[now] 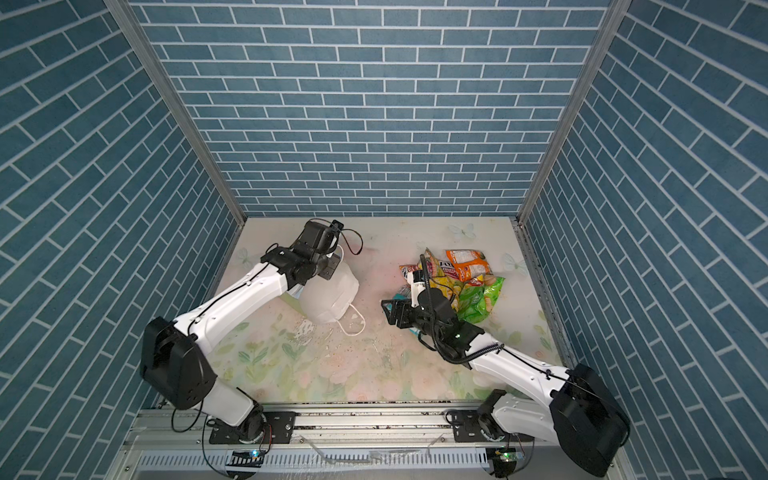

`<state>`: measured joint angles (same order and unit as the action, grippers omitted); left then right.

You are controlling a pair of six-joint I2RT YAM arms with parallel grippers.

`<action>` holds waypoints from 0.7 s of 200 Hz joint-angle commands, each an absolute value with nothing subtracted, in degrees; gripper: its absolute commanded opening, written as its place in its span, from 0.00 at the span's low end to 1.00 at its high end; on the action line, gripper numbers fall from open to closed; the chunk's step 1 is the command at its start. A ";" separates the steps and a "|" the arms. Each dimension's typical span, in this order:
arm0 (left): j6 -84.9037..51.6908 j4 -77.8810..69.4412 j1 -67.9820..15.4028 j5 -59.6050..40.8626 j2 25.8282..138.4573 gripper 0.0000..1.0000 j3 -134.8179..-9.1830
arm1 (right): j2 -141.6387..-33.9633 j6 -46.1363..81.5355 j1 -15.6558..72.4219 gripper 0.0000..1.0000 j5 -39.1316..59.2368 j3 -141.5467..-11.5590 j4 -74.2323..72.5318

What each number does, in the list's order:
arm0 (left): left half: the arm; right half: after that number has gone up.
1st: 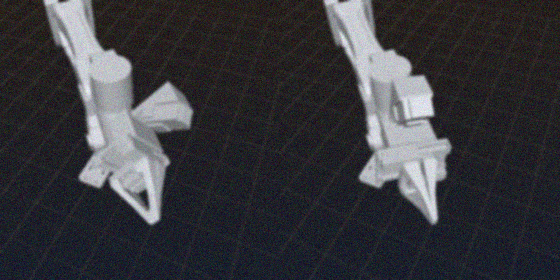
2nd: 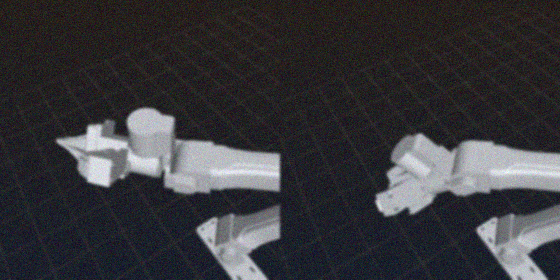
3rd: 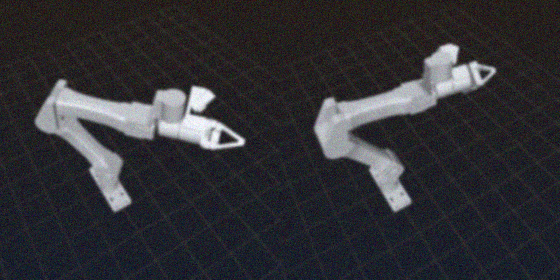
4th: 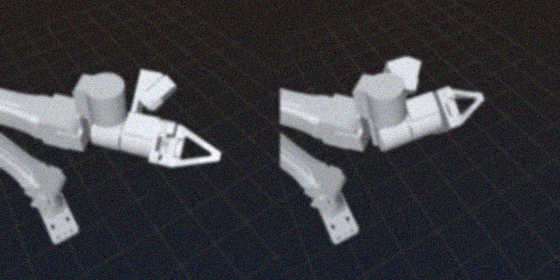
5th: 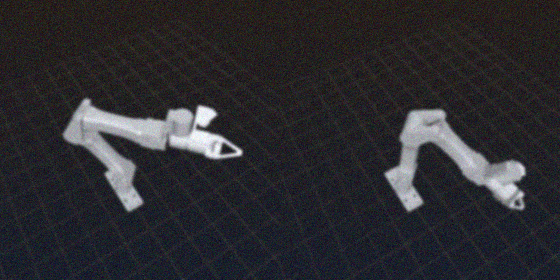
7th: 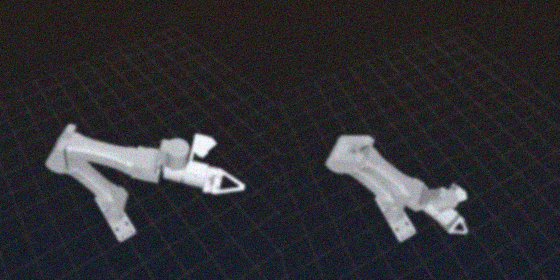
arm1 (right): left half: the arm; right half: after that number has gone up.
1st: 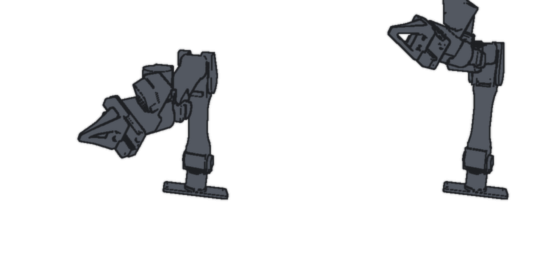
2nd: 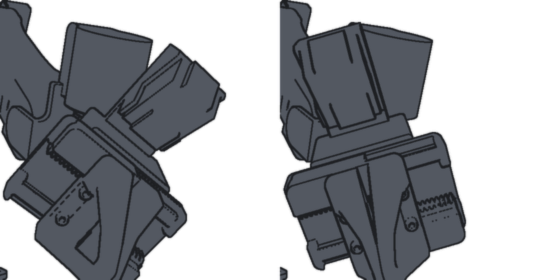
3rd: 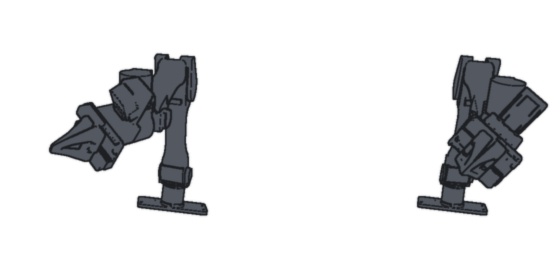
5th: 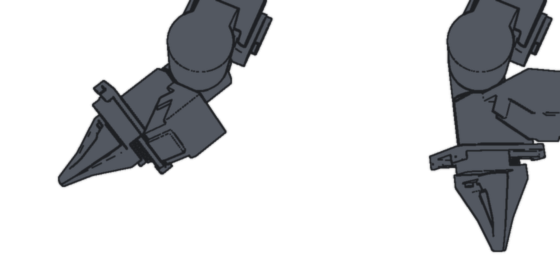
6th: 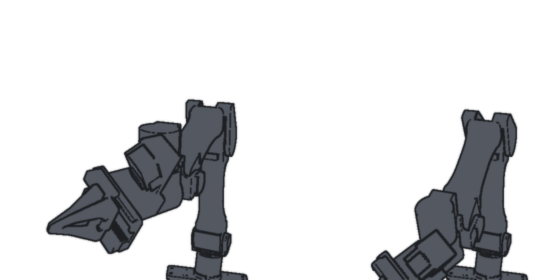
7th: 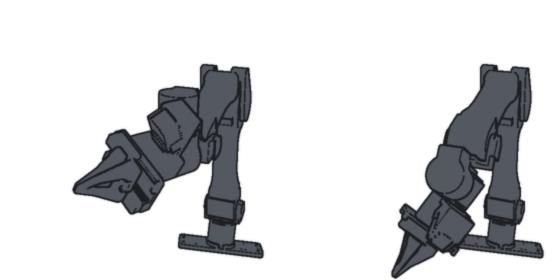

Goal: Take the snacks out of the paper bag

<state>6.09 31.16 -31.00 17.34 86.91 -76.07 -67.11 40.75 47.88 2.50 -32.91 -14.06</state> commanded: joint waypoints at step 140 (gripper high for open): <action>7.39 23.03 -29.75 5.21 76.71 0.00 -65.16 | -79.57 31.28 63.24 0.75 -9.13 -41.50 -25.62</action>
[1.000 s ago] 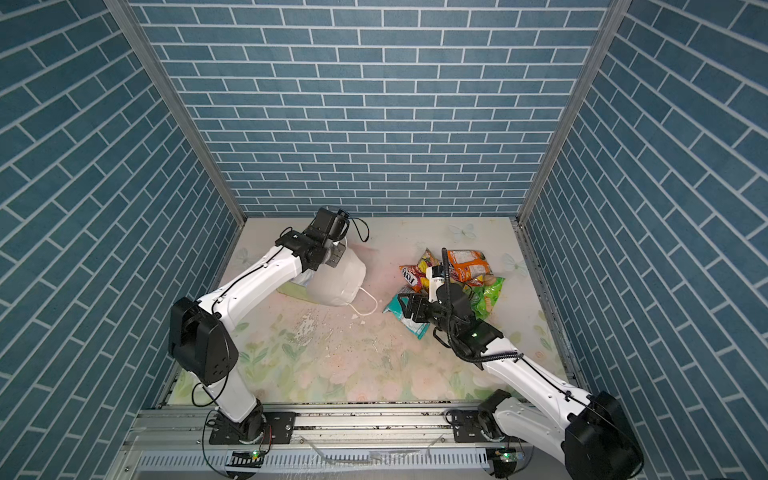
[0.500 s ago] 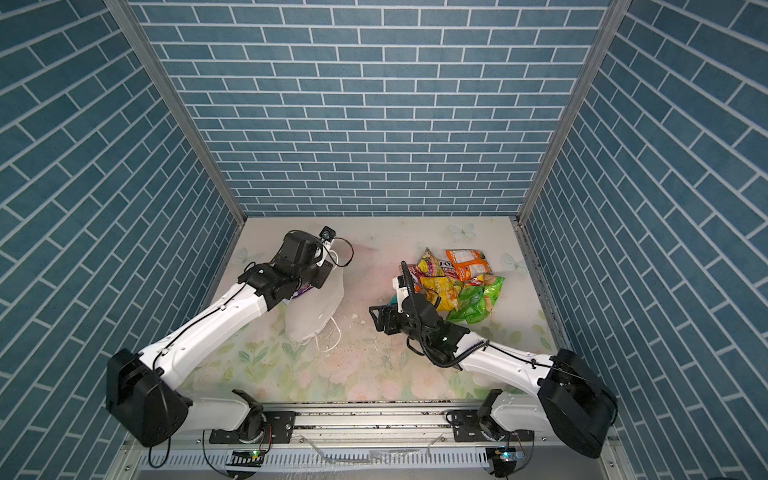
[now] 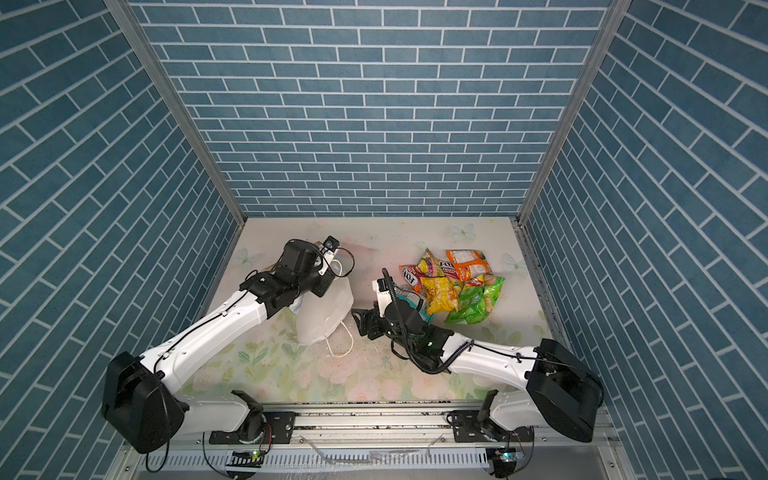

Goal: Take the snacks out of the paper bag

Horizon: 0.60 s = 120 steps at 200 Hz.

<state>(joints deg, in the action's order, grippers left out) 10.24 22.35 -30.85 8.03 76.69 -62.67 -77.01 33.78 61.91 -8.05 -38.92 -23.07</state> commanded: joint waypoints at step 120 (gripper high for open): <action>0.93 23.60 -28.69 2.91 75.72 0.00 -66.56 | -93.26 34.62 64.90 0.75 -2.64 -50.12 -28.27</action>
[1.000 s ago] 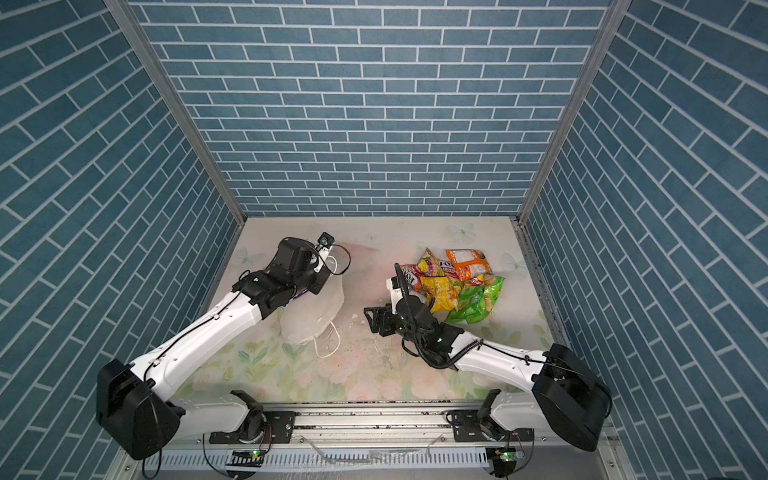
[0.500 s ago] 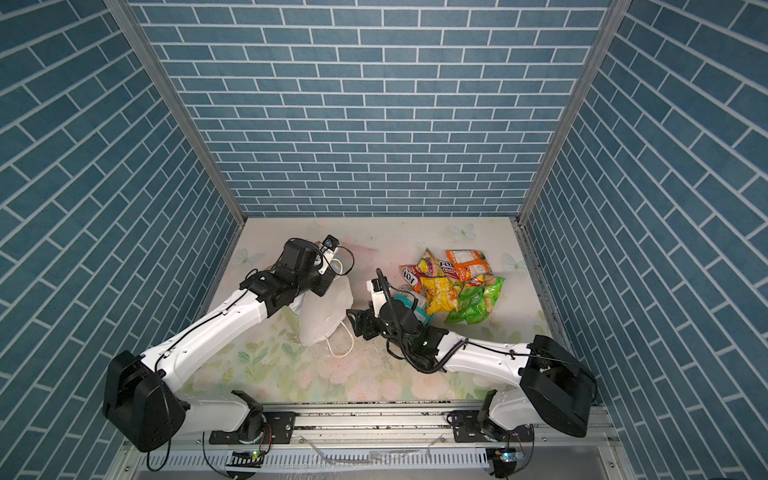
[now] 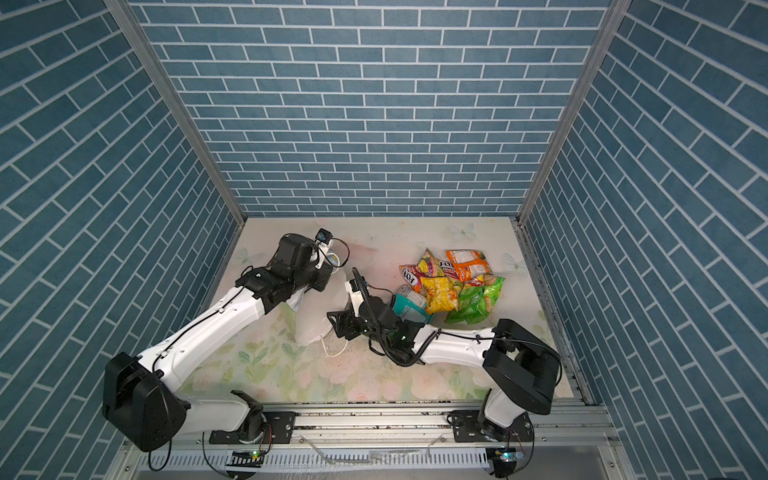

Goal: Take the snacks out of the paper bag

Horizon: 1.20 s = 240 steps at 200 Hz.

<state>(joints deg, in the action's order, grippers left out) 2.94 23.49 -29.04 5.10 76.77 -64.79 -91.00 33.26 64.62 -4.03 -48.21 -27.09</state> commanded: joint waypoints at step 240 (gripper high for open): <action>-0.10 23.45 -28.65 2.84 74.27 0.00 -66.01 | -82.77 28.28 67.49 0.71 -9.28 -50.84 -16.98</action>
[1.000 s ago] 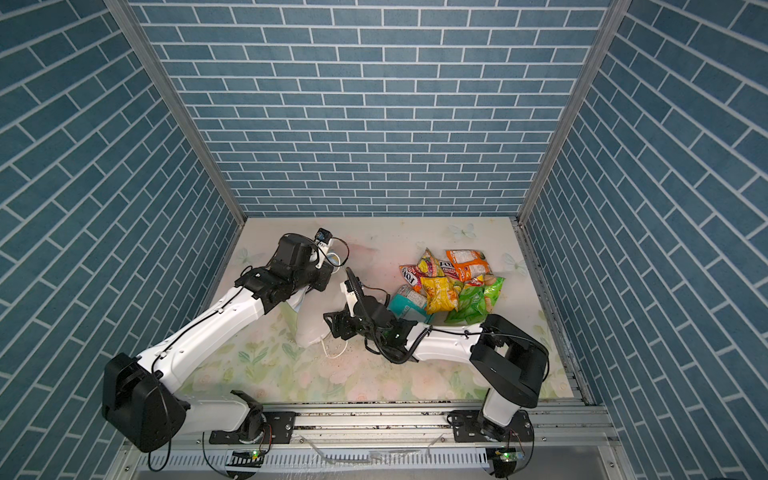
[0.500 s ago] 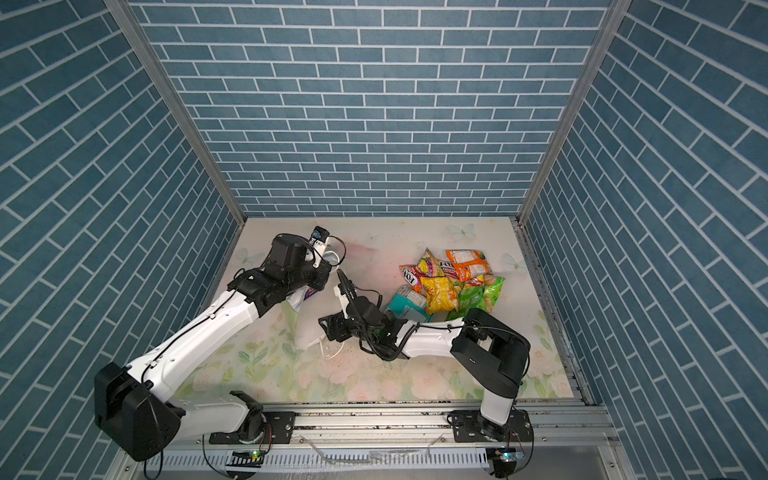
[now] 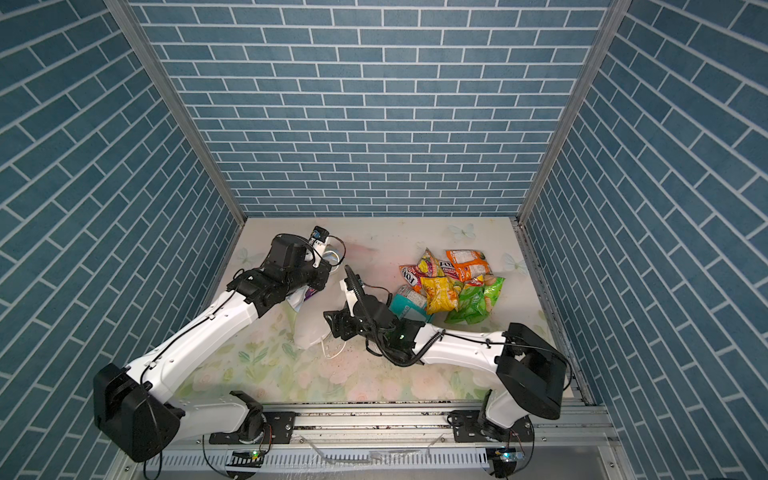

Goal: Take the snacks out of the paper bag

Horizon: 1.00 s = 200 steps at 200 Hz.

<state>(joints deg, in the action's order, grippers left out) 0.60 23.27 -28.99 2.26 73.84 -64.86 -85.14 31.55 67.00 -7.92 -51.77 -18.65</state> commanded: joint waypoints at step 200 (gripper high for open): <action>-0.35 24.07 -28.67 -0.26 72.79 0.00 -66.80 | -99.99 27.20 67.59 0.50 -6.95 -58.91 -22.04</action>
